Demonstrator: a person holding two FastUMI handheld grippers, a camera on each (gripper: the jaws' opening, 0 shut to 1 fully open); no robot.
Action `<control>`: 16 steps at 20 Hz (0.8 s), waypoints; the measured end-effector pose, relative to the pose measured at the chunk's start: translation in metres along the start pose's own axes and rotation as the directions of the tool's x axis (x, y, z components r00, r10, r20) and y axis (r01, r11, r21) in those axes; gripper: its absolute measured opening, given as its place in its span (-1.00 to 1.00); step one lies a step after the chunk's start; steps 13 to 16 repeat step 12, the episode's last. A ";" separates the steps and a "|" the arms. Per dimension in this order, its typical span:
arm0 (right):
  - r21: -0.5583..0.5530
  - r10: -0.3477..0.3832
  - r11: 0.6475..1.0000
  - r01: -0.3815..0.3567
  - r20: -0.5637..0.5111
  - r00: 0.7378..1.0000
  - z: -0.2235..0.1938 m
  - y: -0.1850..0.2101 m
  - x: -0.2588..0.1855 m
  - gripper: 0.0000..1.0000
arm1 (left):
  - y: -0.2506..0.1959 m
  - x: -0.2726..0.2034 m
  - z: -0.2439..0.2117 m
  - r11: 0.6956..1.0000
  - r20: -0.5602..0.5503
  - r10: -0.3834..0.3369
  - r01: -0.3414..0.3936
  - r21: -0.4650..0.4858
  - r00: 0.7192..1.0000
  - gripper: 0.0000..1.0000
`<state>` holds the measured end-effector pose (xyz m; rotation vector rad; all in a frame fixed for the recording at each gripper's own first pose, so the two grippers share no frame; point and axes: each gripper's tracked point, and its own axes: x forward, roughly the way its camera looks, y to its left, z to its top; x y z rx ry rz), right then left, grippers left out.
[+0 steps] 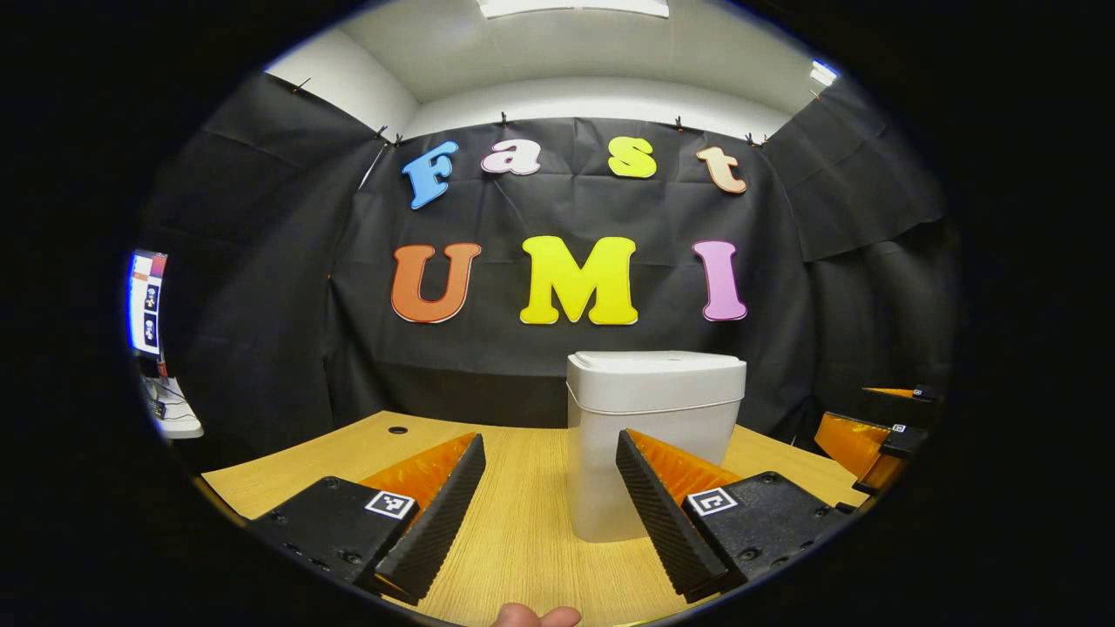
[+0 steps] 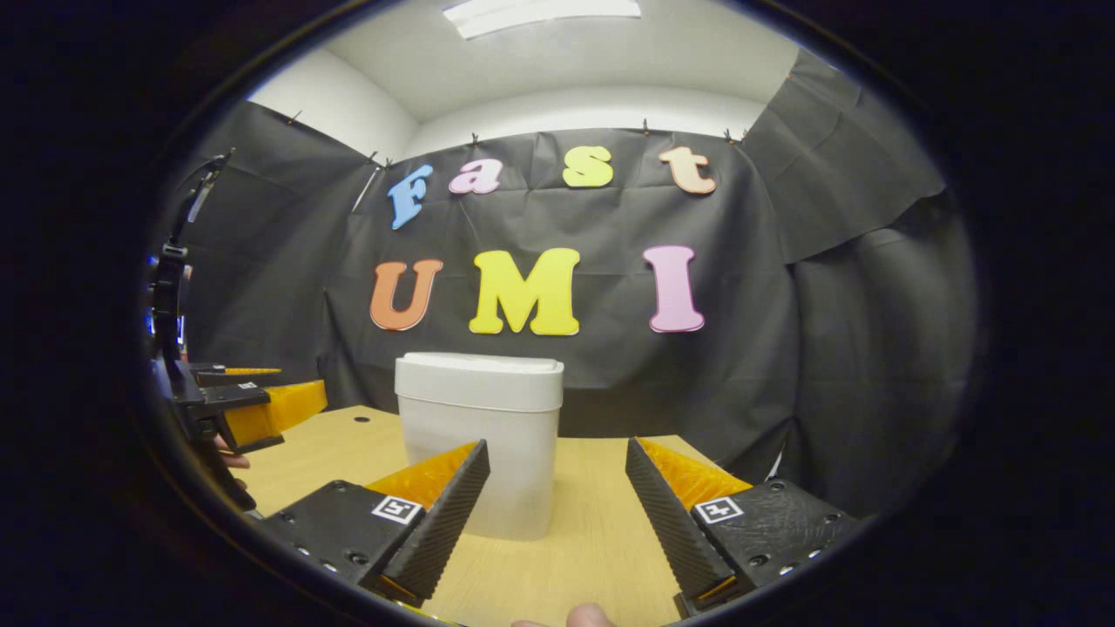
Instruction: Press the lid of the desktop garbage bin to open it, pick up the crumpled paper on the desktop and throw it into the bin, then pick up the pop can on the desktop and drop it into the bin, and finally close the garbage bin lid.
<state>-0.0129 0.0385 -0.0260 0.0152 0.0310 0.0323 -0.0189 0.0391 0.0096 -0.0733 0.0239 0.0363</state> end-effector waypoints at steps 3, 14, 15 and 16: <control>0.003 0.001 1.000 -0.001 0.004 1.000 0.001 0.000 -0.001 0.95 | 0.001 -0.001 0.001 1.000 0.006 0.002 -0.002 0.002 1.000 0.94; 0.004 0.006 1.000 -0.006 0.003 1.000 0.000 0.004 -0.003 0.95 | 0.000 -0.003 0.006 1.000 0.025 0.001 -0.001 0.007 1.000 0.94; 0.004 0.006 1.000 -0.006 0.003 1.000 0.000 0.004 -0.003 0.95 | 0.000 -0.003 0.006 1.000 0.025 0.001 -0.001 0.007 1.000 0.94; 0.004 0.006 1.000 -0.006 0.003 1.000 0.000 0.004 -0.003 0.95 | 0.000 -0.003 0.006 1.000 0.025 0.001 -0.001 0.007 1.000 0.94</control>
